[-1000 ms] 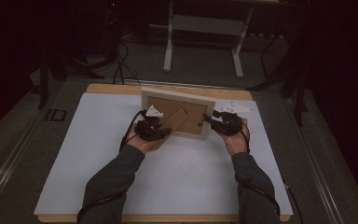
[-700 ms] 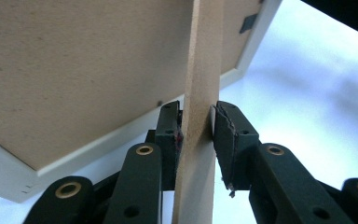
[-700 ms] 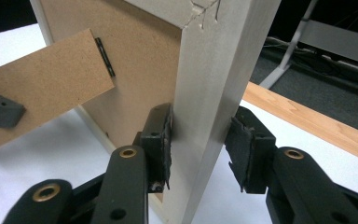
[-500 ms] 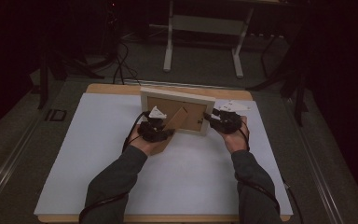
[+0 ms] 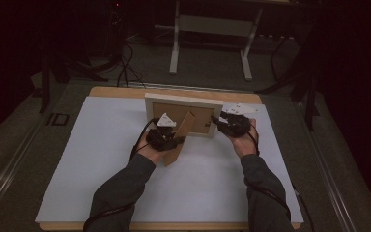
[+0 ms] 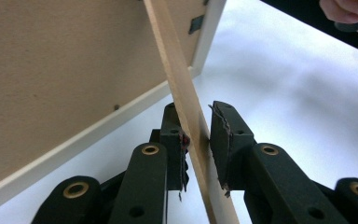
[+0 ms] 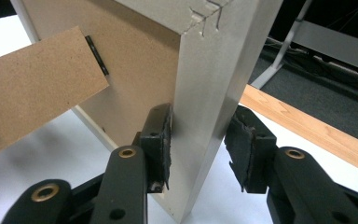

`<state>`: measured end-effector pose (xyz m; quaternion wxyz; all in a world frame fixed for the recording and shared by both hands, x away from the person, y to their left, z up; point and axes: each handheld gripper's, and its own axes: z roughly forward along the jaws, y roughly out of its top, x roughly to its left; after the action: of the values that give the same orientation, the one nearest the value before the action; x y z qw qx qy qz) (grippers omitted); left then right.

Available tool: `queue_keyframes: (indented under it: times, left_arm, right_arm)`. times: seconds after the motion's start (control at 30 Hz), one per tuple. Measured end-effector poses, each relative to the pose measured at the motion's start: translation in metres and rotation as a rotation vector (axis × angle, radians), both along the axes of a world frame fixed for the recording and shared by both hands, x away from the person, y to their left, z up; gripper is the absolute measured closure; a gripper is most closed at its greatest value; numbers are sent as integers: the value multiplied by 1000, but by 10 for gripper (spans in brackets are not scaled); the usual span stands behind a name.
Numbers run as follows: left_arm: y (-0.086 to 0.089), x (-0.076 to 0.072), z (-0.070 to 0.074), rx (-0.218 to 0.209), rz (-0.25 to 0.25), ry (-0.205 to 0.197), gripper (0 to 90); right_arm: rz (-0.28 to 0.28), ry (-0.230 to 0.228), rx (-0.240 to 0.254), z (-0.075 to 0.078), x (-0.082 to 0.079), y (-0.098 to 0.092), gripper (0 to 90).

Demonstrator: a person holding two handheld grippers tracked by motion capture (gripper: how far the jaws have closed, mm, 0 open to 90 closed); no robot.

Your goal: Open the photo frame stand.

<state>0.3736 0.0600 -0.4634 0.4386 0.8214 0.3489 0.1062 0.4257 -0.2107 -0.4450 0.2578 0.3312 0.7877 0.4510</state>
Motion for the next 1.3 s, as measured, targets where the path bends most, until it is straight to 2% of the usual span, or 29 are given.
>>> queue_keyframes:
  times: [0.3,0.57,0.97,1.3]
  left_arm:
    - [-7,-4,-3,7,-22,0,773]
    - [-4,-8,-9,19,-24,5,786]
    - [-7,-13,-14,42,-24,-2,790]
    - [-7,-17,-23,57,-30,5,790]
  right_arm:
    - [-3,12,34,-1,0,-6,609]
    - [17,26,98,-6,-7,-13,613]
    - [25,21,114,-10,-16,-15,604]
    - [40,1,95,-13,-26,-16,600]
